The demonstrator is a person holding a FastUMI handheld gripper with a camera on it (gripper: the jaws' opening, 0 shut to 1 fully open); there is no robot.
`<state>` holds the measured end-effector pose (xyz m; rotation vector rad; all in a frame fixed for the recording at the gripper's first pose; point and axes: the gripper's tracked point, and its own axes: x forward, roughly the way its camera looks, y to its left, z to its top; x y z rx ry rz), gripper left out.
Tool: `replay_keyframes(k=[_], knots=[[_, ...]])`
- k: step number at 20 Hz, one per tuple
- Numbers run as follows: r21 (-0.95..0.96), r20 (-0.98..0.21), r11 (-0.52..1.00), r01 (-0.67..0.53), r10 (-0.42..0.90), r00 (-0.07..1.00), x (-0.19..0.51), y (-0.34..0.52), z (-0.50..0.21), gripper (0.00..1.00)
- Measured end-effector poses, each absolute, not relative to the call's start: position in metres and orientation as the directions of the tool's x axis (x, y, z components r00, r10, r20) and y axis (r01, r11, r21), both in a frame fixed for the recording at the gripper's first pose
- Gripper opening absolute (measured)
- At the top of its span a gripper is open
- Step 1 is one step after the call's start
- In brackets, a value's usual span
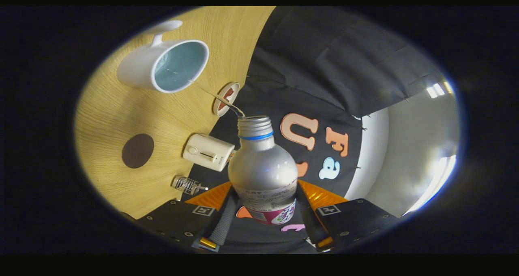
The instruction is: Take the bottle from table, then pour the juice into the cup, finally place the bottle on the coaster
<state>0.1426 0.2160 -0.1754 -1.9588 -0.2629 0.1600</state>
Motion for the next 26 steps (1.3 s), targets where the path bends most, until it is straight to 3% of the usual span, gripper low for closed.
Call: replay_keyframes(k=[18, 26], knots=[[-0.904, -0.065, -0.421, 0.075, 0.308, 0.949, 0.127, 0.239, -0.209, 0.76], [-0.946, -0.150, -0.319, -0.055, 0.281, 0.948, 0.121, 0.237, -0.230, 0.76]])
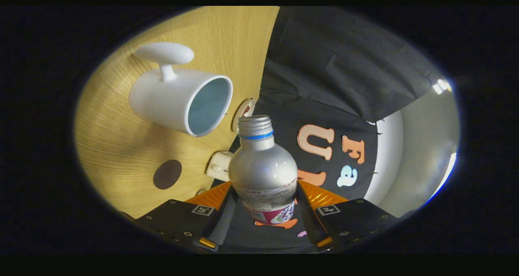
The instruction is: Take the bottle from table, then pour the juice into the cup, finally place the bottle on the coaster
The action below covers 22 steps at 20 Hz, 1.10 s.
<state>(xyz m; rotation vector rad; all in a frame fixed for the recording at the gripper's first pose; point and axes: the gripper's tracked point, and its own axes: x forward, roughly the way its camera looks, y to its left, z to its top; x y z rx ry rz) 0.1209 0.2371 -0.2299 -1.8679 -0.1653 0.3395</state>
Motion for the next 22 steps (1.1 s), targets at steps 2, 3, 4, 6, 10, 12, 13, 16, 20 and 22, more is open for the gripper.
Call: replay_keyframes(k=[2, 3, 4, 6, 10, 12, 13, 16, 20, 22], knots=[[-0.962, -0.174, -0.253, -0.105, 0.269, 0.947, 0.120, 0.236, -0.234, 0.76], [-0.969, -0.184, -0.209, -0.130, 0.266, 0.946, 0.118, 0.235, -0.237, 0.76], [-0.975, -0.198, -0.157, -0.160, 0.264, 0.944, 0.115, 0.235, -0.241, 0.76], [-0.974, -0.224, -0.050, -0.219, 0.272, 0.936, 0.116, 0.239, -0.237, 0.76], [-0.946, -0.227, 0.166, -0.279, 0.277, 0.934, 0.125, 0.240, -0.219, 0.77], [-0.905, -0.235, 0.286, -0.315, 0.279, 0.931, 0.130, 0.237, -0.214, 0.77], [-0.881, -0.235, 0.344, -0.325, 0.278, 0.931, 0.133, 0.235, -0.207, 0.77], [-0.779, -0.234, 0.522, -0.348, 0.273, 0.933, 0.145, 0.227, -0.196, 0.77], [-0.613, -0.246, 0.708, -0.350, 0.250, 0.937, 0.160, 0.208, -0.195, 0.77], [-0.509, -0.260, 0.785, -0.352, 0.250, 0.933, 0.167, 0.202, -0.197, 0.77]])
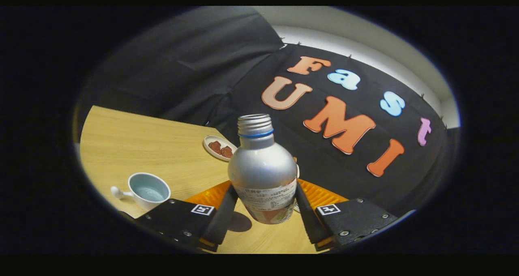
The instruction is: Take the bottle from table, then pour the juice into the cup, finally place the bottle on the coaster
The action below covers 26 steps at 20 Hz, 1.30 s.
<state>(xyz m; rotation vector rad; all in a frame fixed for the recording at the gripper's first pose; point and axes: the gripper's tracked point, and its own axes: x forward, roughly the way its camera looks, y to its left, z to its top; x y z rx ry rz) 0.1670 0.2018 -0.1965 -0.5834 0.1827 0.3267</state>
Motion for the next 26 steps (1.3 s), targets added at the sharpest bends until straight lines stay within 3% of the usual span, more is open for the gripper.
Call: replay_keyframes(k=[6, 13, 26], knots=[[-0.205, -0.318, 0.920, -0.333, 0.260, 0.912, 0.184, 0.190, -0.225, 0.77], [-0.052, -0.393, 0.956, -0.290, 0.247, 0.886, 0.194, 0.180, -0.268, 0.77], [0.023, -0.467, 0.976, -0.218, 0.203, 0.861, 0.205, 0.161, -0.331, 0.77]])
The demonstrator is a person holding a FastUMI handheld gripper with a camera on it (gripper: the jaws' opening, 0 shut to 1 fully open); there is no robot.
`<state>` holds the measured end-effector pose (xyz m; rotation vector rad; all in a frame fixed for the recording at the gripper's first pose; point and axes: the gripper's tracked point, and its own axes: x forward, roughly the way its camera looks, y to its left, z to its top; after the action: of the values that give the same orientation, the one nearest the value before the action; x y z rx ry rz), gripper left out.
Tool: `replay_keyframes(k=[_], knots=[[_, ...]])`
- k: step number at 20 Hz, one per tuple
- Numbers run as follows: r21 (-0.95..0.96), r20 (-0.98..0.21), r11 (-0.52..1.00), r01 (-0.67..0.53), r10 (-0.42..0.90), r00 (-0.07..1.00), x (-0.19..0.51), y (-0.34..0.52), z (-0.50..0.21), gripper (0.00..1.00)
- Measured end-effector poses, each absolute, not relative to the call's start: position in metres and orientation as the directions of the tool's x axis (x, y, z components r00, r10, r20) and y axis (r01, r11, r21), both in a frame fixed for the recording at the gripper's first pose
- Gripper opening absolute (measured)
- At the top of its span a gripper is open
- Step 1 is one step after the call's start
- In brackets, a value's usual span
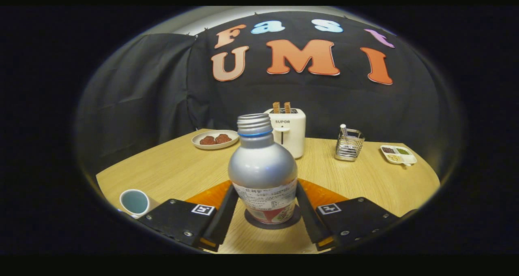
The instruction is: Take the bottle from table, then pour the juice into the cup, finally place the bottle on the coaster
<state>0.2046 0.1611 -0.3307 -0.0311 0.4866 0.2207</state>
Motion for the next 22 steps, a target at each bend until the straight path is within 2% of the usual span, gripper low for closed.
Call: replay_keyframes(k=[6, 9, 11, 14, 22], knots=[[0.044, -0.465, 0.978, -0.202, 0.199, 0.862, 0.202, 0.157, -0.337, 0.77], [0.006, -0.491, 0.981, -0.193, 0.171, 0.854, 0.199, 0.150, -0.347, 0.82], [0.010, -0.493, 0.980, -0.201, 0.180, 0.851, 0.196, 0.152, -0.346, 0.85], [0.028, -0.457, 0.980, -0.196, 0.187, 0.870, 0.197, 0.152, -0.330, 0.98], [0.003, -0.389, 0.973, -0.231, 0.214, 0.896, 0.161, 0.146, -0.280, 0.98]])
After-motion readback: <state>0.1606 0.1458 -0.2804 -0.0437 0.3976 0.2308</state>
